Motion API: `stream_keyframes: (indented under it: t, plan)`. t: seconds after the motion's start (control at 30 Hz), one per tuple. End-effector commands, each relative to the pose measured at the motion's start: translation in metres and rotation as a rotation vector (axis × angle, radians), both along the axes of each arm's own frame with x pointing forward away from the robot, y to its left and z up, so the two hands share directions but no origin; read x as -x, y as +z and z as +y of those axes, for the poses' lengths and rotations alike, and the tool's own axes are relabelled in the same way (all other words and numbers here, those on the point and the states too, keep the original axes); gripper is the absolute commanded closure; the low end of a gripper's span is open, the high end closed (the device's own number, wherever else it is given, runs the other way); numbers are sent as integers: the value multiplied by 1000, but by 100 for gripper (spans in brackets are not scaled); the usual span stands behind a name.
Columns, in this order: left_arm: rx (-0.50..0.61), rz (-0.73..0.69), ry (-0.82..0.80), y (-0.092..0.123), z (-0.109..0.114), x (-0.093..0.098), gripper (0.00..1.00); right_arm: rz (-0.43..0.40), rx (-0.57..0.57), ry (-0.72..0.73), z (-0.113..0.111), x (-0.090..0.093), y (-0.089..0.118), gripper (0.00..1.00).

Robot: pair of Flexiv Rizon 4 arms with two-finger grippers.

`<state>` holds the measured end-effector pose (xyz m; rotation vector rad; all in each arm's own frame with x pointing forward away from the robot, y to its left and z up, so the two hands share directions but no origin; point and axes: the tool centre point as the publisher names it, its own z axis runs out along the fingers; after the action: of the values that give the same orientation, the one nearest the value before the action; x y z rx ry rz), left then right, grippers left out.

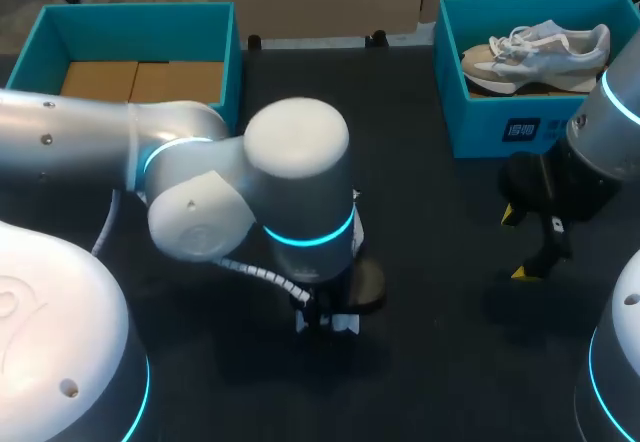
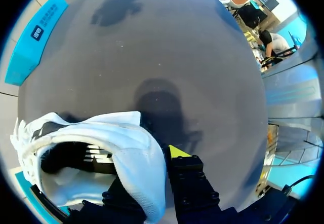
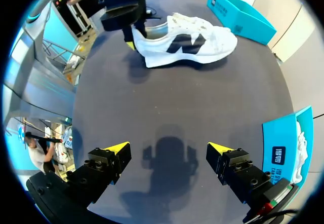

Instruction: Take the shoe out of the shoebox, open the shoe tongue, remove and reinsert the insole, then place the shoe into the shoebox

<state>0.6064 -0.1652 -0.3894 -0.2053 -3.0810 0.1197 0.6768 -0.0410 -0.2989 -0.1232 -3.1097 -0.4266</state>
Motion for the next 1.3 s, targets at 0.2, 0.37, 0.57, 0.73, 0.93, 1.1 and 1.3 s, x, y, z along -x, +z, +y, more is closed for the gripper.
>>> stream_keyframes:
  t: [0.2,0.37,0.57,0.73,0.93,1.1,1.3]
  plan:
    - [25,51,-60,71,23,-35,100,-2,-1,1,0,1,-1,0]
    - [32,90,-99,123,34,-46,100,-2,-1,1,0,1,-1,0]
    - [8,42,-81,185,47,-62,100,-2,-1,1,0,1,-1,0]
    - [-9,16,-40,217,64,-85,100,-2,-1,1,0,1,-1,0]
    - [-43,3,1,244,92,-121,100,-2,-1,1,0,1,-1,0]
    - [-59,34,49,279,127,-161,100,-2,-1,1,0,1,-1,0]
    - [-67,28,73,283,135,-168,100,-2,-1,1,0,1,-1,0]
